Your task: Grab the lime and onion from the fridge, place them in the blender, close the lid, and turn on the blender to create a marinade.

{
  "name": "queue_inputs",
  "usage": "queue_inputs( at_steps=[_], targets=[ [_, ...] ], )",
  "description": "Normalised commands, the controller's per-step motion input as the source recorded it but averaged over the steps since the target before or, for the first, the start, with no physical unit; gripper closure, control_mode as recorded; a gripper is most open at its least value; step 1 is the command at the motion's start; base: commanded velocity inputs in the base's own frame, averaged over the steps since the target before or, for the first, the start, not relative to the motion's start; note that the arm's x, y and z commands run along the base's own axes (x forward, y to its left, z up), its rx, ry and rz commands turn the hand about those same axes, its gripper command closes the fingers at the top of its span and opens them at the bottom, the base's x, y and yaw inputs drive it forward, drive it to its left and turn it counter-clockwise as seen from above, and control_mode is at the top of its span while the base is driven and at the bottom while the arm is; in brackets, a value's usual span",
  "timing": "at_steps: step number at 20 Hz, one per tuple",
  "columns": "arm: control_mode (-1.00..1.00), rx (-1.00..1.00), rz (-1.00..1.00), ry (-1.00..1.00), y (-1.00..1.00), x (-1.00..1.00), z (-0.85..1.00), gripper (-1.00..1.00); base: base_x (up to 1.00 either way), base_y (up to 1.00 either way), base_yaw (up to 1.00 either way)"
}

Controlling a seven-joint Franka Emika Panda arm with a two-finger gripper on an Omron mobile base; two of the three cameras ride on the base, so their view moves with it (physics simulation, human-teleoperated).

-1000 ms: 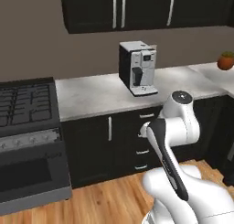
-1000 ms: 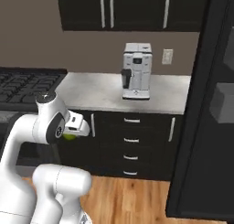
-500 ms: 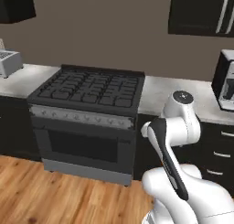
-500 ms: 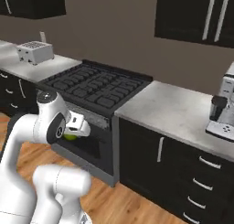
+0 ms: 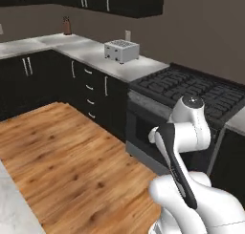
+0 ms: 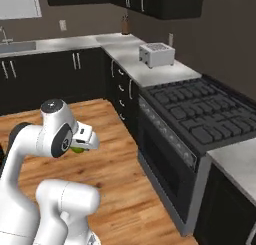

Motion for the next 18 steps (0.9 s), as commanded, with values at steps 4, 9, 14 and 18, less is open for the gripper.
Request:
queue_inputs(
  at_steps=[4,9,14,18],
  targets=[
    [1.0,0.0,0.0,0.0,0.0,0.0,0.0,1.0,0.0,0.0,0.93],
    [1.0,0.0,0.0,0.0,0.0,0.0,0.0,1.0,0.0,-0.03,0.89],
    [1.0,0.0,0.0,0.0,0.0,0.0,0.0,1.0,0.0,-0.03,0.84],
    [1.0,0.0,0.0,0.0,0.0,0.0,0.0,1.0,0.0,0.0,0.77]
  ],
)
